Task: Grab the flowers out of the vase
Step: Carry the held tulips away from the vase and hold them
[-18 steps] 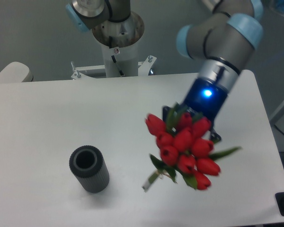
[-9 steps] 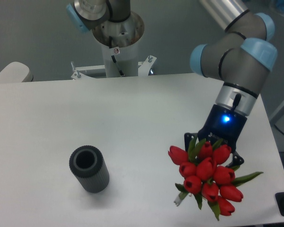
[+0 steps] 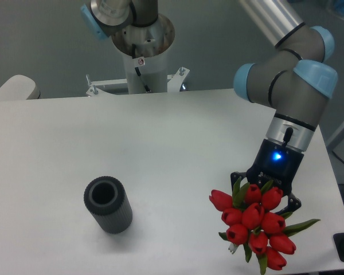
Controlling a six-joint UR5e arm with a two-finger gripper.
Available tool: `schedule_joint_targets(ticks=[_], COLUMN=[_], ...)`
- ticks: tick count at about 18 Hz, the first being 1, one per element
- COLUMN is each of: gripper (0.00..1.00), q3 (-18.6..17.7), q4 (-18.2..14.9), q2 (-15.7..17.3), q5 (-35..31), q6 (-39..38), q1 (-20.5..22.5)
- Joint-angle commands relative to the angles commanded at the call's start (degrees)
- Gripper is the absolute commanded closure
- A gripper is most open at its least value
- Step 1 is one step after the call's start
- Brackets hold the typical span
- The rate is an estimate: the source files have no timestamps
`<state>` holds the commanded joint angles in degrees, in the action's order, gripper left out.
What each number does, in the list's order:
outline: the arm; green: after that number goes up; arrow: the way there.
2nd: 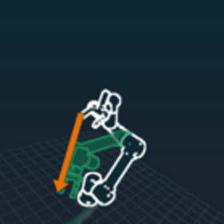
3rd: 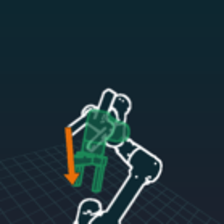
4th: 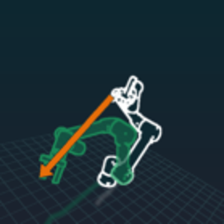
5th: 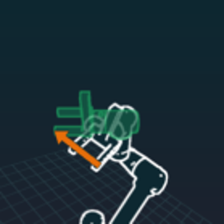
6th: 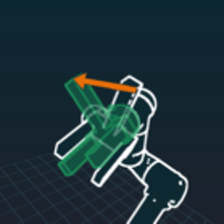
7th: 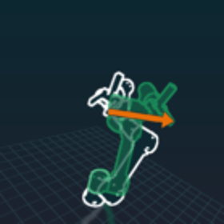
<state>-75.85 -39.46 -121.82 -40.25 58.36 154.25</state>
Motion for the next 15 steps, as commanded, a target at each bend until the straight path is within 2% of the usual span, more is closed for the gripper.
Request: schedule_joint_targets(ticks=[15], gripper=[0.67], q3=[-0.26], q4=[-0.18], q2=[0.44], q5=[-1.76], q6=[0.09], q1=[-0.62])
